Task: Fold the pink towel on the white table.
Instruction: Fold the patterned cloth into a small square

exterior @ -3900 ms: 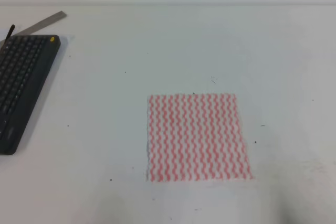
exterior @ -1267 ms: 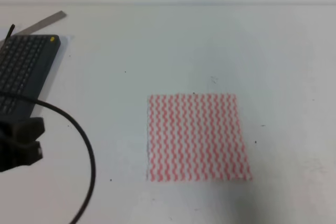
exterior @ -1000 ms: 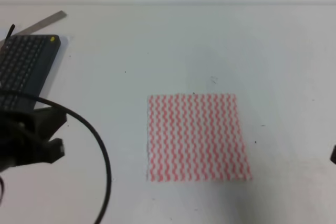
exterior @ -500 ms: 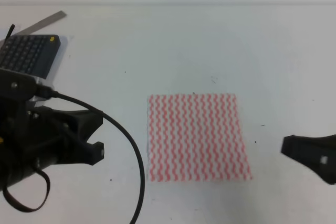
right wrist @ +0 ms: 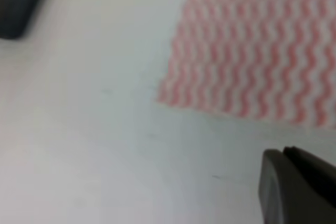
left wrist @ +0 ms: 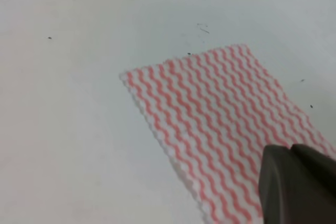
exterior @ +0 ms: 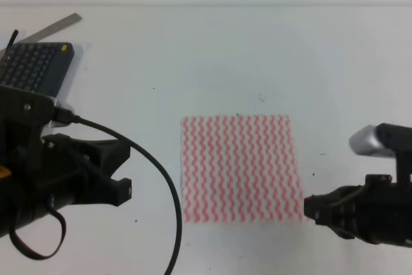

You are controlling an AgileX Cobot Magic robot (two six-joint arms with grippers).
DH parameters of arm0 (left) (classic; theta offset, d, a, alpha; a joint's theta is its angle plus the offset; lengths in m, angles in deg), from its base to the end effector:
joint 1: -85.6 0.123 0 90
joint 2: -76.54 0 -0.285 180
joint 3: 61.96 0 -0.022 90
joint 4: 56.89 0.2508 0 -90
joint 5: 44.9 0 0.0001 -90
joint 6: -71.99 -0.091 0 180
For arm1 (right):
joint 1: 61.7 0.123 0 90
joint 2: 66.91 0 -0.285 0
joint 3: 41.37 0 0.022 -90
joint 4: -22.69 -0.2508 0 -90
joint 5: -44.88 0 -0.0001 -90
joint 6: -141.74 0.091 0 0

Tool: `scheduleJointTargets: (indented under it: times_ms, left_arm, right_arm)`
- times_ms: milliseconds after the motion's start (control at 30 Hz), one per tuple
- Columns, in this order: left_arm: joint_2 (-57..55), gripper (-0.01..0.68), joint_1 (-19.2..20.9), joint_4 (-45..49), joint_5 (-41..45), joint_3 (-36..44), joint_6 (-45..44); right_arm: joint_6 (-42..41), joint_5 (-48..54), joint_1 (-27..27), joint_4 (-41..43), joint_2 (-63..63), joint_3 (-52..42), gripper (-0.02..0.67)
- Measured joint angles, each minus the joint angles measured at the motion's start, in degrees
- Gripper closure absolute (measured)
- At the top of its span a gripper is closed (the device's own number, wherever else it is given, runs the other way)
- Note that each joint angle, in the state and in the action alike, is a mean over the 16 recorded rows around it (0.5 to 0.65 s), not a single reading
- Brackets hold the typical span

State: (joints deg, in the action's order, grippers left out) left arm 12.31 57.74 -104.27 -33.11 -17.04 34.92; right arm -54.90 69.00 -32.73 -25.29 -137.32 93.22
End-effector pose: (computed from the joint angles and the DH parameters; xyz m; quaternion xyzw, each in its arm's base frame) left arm 0.1706 -0.1057 0.2770 0.1731 0.8342 -0.2282 0.4712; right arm 0.1647 0.1229 0.2435 -0.0638 0.9043 0.3152 0.2807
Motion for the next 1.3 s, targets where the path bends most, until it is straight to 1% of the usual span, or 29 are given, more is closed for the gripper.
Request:
scheduleJointTargets:
  times_ms: [167,333,500,567,633,800,1033,1167,1300]
  left_arm:
    - [-0.07,0.677,0.00,0.00,0.63,0.00,-0.41]
    - [-0.11,0.677,-0.01,0.00,1.16,0.00,-0.61]
    - [-0.14,0.677,-0.02,0.01,1.40,0.00,-0.70]
    - [-0.11,0.677,-0.02,0.01,1.46,0.00,-0.75]
    - [-0.11,0.677,-0.02,0.01,1.49,0.00,-0.77]
    - [-0.14,0.677,-0.02,0.01,1.56,0.00,-0.83]
    - [-0.18,0.678,-0.01,0.01,1.71,0.00,-0.91]
    - [-0.28,0.678,-0.01,0.02,1.77,0.00,-1.05]
    - [-0.21,0.678,-0.01,0.01,1.91,0.00,-1.34]
  right_arm:
    - [6.94,-0.62,0.40,9.61,-4.66,1.01,0.670]
    - [14.28,1.44,0.37,18.64,-7.42,2.95,0.669]
    - [19.45,4.78,0.37,24.56,-8.49,5.00,0.662]
    - [21.16,5.95,0.37,26.12,-8.55,5.65,0.647]
    - [22.91,7.01,0.37,27.37,-8.57,6.20,0.629]
    - [27.41,8.34,0.37,28.76,-8.74,6.87,0.549]
    - [32.77,7.24,0.36,28.59,-10.86,7.10,0.428]
    - [34.95,5.85,0.35,28.11,-13.24,7.20,0.387]
    - [35.87,4.45,0.35,27.38,-16.17,7.29,0.376]
